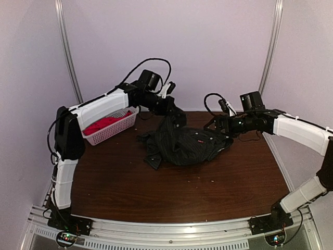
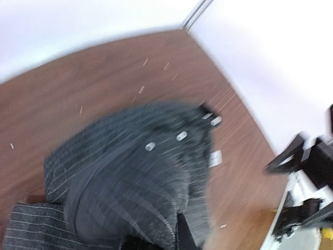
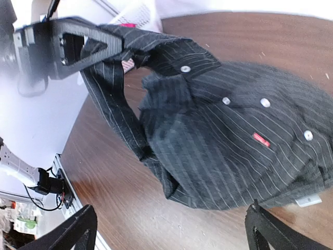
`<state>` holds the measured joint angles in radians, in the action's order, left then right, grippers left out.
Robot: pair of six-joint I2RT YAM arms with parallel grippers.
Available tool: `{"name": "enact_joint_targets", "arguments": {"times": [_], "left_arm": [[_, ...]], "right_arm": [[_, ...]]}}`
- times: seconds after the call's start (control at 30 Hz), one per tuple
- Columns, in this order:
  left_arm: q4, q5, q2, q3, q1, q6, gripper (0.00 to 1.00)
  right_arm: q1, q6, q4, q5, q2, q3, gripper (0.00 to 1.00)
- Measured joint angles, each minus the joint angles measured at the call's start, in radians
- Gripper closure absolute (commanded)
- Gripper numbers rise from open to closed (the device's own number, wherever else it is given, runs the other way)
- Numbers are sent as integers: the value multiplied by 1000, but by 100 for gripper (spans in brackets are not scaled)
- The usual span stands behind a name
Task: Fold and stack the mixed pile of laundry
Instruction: Pick up the crumpled T-shirt from the center of the board.
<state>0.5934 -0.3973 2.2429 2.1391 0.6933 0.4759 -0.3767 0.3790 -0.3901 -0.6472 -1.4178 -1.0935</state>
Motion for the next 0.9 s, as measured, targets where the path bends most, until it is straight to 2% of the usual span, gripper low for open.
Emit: {"name": "enact_joint_targets", "arguments": {"times": [0.13,0.27,0.53,0.6,0.63,0.7,0.8,0.83,0.87,0.9], "left_arm": [[-26,9,-150,25,31,45,100],[-69,6,-220,58,78,94,100],[-68,43,-230,58,141,161,100],[-68,63,-231,58,148,171,100],[-68,75,-231,58,151,178,100],[-68,92,-231,58,153,185,100],[-68,107,-233,58,153,192,100],[-68,109,-235,58,153,192,100],[-68,113,-239,57,153,192,96],[-67,118,-246,53,153,192,87]], "right_arm": [[-119,-10,173,48,69,43,0],[-184,-27,337,103,76,72,0],[-284,-60,483,154,-55,-60,0],[-320,-66,497,155,-75,-80,4],[-333,-69,504,158,-77,-81,9],[-358,-82,507,176,-80,-81,36],[-381,-95,502,235,-87,-81,97],[-381,-96,497,254,-89,-83,100],[-380,-97,485,276,-92,-90,100],[-379,-99,475,290,-93,-101,100]]}}
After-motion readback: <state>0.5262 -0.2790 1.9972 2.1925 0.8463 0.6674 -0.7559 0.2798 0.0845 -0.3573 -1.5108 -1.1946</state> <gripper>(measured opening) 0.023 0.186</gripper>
